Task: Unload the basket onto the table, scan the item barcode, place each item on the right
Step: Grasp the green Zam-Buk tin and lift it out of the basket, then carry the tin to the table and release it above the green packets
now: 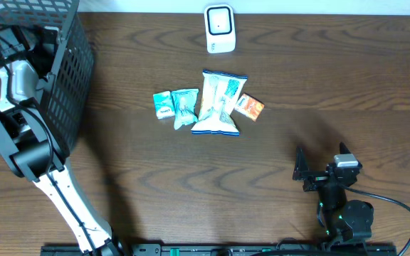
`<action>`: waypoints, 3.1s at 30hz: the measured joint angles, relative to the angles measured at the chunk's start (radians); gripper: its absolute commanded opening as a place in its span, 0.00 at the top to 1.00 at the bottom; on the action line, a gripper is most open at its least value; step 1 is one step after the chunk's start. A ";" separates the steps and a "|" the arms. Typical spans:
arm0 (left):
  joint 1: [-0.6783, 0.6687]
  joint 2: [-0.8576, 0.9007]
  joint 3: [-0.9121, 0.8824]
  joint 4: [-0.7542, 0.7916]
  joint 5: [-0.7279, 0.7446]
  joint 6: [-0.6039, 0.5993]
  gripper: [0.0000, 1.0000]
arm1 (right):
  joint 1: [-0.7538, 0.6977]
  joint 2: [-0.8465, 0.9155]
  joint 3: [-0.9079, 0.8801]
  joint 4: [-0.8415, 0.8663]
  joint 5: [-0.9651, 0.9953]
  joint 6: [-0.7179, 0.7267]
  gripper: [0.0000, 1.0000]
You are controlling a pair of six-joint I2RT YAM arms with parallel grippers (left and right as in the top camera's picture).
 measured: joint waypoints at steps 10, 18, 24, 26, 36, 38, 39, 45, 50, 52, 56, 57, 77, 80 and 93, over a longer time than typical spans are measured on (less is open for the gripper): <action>0.004 -0.148 -0.001 -0.030 -0.004 -0.048 0.59 | 0.000 0.000 0.000 0.000 0.000 0.000 0.01; 0.047 -0.430 -0.001 -0.048 -0.003 -0.179 0.59 | 0.000 0.000 0.000 0.000 0.000 0.000 0.01; 0.043 -0.651 -0.001 -0.039 0.059 -0.311 0.58 | 0.000 0.000 0.000 0.000 0.000 0.000 0.01; 0.026 -0.705 -0.001 -0.043 0.090 -0.366 0.58 | 0.000 0.000 0.000 0.000 0.000 0.000 0.01; -0.219 -0.755 -0.003 -0.301 0.181 -0.540 0.54 | 0.000 0.000 0.000 0.000 0.000 0.000 0.01; -0.282 -0.736 -0.018 -0.327 0.185 -0.541 0.53 | 0.000 0.000 0.000 0.000 0.000 0.000 0.01; -0.310 -0.727 -0.028 -0.333 0.183 -0.541 0.54 | 0.000 0.000 0.000 0.000 0.000 0.000 0.01; -0.466 -0.637 -0.094 -0.336 0.080 -0.541 0.54 | 0.000 0.000 0.000 0.000 0.000 0.000 0.01; -0.554 -0.498 -0.102 -0.285 -0.031 -0.541 0.54 | 0.000 0.000 0.000 0.000 0.000 0.000 0.01; -0.580 -0.433 -0.102 -0.242 -0.071 -0.541 0.54 | 0.000 0.000 0.000 0.000 0.000 0.000 0.01; -0.618 -0.301 -0.102 -0.170 -0.119 -0.544 0.53 | 0.000 0.000 0.000 0.000 0.000 0.000 0.01; -0.626 -0.271 -0.102 -0.156 -0.126 -0.546 0.53 | 0.000 0.000 0.000 0.000 0.000 0.000 0.01; -0.685 -0.080 -0.113 -0.140 -0.153 -0.579 0.02 | 0.000 0.000 0.000 0.000 0.000 0.000 0.01; -0.685 -0.116 -0.113 -0.161 -0.153 -0.586 0.02 | 0.000 0.000 0.000 0.000 0.000 0.000 0.01; -0.632 -0.645 -0.112 -0.596 -0.153 -0.586 0.02 | 0.000 0.000 0.000 0.000 0.000 0.000 0.01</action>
